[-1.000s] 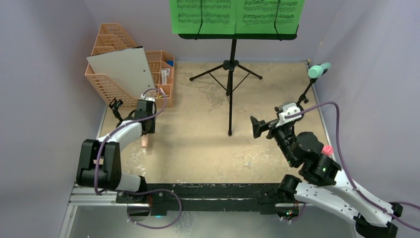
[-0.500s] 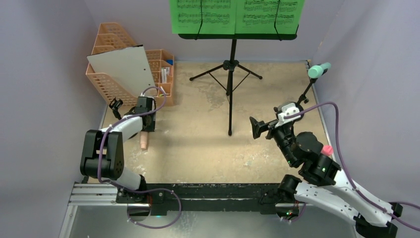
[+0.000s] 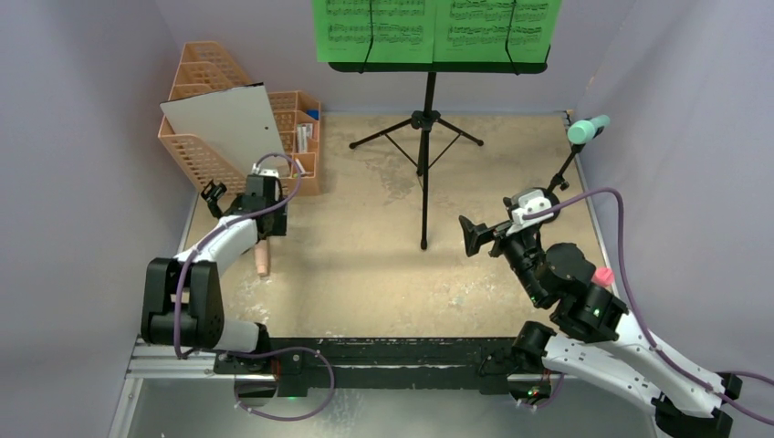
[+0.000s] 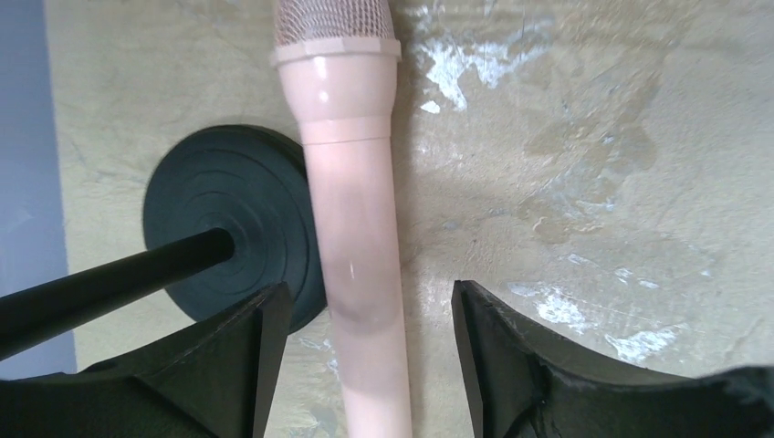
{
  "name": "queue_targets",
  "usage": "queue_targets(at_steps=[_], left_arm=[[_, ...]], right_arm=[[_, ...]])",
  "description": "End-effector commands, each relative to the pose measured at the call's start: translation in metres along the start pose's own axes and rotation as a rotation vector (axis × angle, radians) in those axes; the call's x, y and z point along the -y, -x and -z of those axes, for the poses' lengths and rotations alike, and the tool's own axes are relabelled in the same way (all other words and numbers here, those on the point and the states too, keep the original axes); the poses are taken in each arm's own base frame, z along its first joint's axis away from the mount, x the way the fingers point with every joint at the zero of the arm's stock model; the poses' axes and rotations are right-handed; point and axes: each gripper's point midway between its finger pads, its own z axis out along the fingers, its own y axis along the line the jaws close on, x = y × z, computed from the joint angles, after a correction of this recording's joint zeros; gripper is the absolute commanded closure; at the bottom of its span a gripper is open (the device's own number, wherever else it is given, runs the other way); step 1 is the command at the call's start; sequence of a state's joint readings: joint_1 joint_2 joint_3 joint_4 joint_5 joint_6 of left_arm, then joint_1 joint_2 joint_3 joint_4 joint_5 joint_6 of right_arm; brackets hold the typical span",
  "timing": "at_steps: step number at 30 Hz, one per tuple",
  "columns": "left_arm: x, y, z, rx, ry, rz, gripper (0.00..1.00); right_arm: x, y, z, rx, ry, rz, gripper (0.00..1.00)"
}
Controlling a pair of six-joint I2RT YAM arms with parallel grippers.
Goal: Pack up the instrument practice props
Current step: Place the microphone at the center of the board.
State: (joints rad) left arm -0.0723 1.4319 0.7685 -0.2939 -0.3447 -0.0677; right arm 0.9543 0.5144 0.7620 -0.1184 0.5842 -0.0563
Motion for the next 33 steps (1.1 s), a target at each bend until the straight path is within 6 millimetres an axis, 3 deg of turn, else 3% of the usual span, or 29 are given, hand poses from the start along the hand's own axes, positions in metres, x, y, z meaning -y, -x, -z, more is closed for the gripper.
queue_targets(at_steps=[1, 11, 19, 24, 33], left_arm=[[-0.007, 0.022, 0.016, 0.102, 0.0, 0.054, 0.31], [0.007, 0.048, 0.05, 0.227, -0.136, 0.107, 0.26], [0.026, 0.081, 0.118, 0.498, -0.312, 0.11, 0.2], [0.05, 0.084, 0.163, 0.637, -0.398, 0.027, 0.16], [0.07, 0.087, 0.208, 0.734, -0.573, 0.035, 0.11]], right_arm=[[0.001, 0.006, -0.002, 0.027, -0.011, -0.017, 0.01], [0.003, 0.003, -0.005, 0.034, -0.03, -0.015, 0.01], [0.021, -0.009, -0.012, -0.009, -0.19, -0.044, 0.01], [0.029, -0.019, -0.017, -0.059, -0.287, -0.07, 0.01], [0.03, -0.036, -0.03, -0.097, -0.397, -0.147, 0.01]])
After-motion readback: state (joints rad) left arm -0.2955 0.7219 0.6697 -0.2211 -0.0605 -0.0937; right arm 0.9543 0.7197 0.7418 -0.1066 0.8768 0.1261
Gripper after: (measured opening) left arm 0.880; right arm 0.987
